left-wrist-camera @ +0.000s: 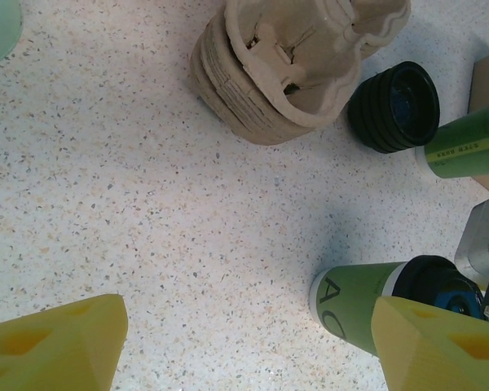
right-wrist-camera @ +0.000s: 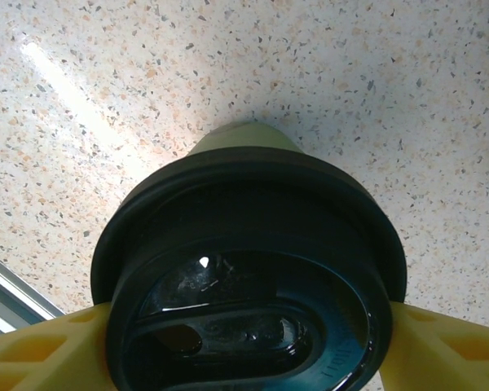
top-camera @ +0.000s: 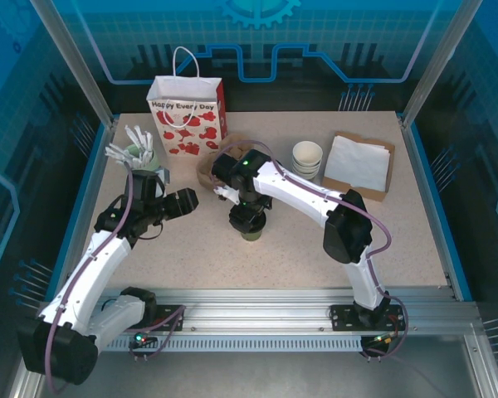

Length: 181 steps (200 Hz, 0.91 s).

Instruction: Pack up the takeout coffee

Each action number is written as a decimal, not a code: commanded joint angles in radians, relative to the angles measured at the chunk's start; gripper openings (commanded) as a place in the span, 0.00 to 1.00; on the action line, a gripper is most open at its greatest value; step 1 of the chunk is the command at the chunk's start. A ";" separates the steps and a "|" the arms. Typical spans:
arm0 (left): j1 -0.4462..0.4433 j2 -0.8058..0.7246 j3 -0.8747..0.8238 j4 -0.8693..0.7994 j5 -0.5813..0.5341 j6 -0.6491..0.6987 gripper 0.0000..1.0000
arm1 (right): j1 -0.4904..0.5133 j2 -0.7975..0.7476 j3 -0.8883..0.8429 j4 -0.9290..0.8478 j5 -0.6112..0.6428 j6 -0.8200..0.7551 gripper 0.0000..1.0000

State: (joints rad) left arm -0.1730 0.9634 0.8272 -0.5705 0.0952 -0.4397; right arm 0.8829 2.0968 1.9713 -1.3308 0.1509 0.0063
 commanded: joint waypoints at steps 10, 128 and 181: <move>-0.003 -0.006 -0.014 0.019 0.028 -0.007 0.80 | -0.006 0.002 0.039 -0.019 0.024 -0.005 0.77; -0.022 0.024 -0.003 0.039 0.059 -0.013 0.80 | -0.021 -0.019 0.055 -0.026 -0.013 -0.028 0.79; -0.028 0.026 -0.037 0.138 0.165 -0.053 0.83 | -0.055 -0.155 0.011 0.049 -0.121 -0.016 0.83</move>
State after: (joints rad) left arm -0.1932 0.9882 0.8257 -0.5117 0.1726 -0.4515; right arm 0.8623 2.0613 1.9999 -1.3212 0.1154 -0.0082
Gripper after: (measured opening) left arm 0.822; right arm 0.821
